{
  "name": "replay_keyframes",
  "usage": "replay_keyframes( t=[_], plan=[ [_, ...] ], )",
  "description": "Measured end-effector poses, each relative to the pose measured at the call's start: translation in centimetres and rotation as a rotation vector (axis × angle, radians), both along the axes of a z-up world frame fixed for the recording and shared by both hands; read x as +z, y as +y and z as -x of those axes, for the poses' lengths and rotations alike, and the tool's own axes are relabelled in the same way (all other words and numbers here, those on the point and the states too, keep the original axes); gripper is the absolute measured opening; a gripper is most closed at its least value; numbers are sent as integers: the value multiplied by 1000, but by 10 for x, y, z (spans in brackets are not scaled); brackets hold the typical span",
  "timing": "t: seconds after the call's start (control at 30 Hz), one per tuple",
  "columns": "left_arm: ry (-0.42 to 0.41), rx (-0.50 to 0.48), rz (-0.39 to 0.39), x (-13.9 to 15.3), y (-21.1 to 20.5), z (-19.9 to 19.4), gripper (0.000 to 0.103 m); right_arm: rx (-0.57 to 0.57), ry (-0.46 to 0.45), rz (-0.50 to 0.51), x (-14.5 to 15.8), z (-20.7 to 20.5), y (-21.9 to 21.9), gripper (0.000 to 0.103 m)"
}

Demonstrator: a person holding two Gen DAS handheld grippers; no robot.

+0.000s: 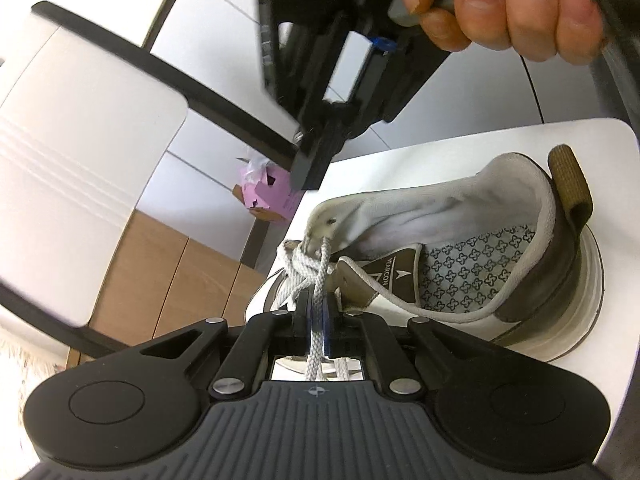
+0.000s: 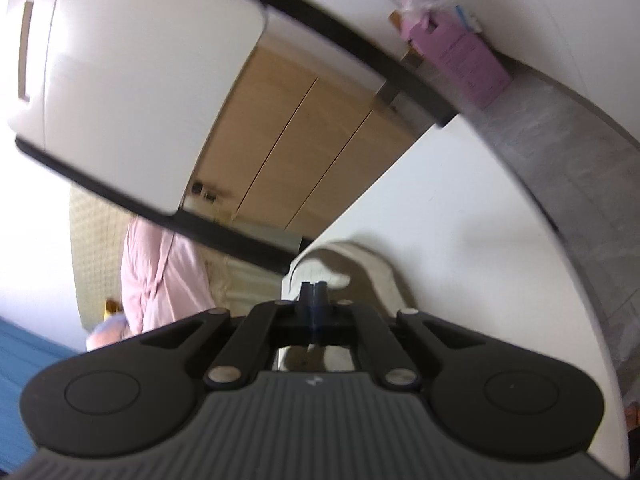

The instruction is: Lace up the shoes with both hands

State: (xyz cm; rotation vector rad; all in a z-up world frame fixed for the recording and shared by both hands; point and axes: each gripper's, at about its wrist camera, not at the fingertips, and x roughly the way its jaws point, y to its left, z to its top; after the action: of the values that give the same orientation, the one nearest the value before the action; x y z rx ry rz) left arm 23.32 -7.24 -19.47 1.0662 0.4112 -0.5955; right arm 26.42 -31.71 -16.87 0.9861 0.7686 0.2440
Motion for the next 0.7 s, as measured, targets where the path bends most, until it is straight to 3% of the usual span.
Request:
replay_keyframes(
  t=[0.13, 0.17, 0.27, 0.4, 0.47, 0.53, 0.7],
  plan=[
    [-4, 52, 59, 7, 14, -2, 45, -5, 6, -15, -3, 0, -3, 6],
    [4, 60, 82, 10, 14, -4, 48, -7, 12, -24, -5, 1, -2, 9],
    [47, 81, 146, 20, 18, -29, 50, 23, 21, -77, -8, 2, 2, 20],
    [98, 85, 237, 23, 16, -21, 50, 39, 42, -91, -9, 3, 8, 19],
    [117, 100, 279, 41, -9, -10, 50, 33, 58, -85, -10, 4, 8, 19],
    [129, 132, 297, 48, -6, -7, 50, 35, 65, -65, -9, 5, 10, 20],
    [221, 204, 373, 45, -1, -14, 49, 63, 53, -10, -3, 8, 16, 21]
  ],
)
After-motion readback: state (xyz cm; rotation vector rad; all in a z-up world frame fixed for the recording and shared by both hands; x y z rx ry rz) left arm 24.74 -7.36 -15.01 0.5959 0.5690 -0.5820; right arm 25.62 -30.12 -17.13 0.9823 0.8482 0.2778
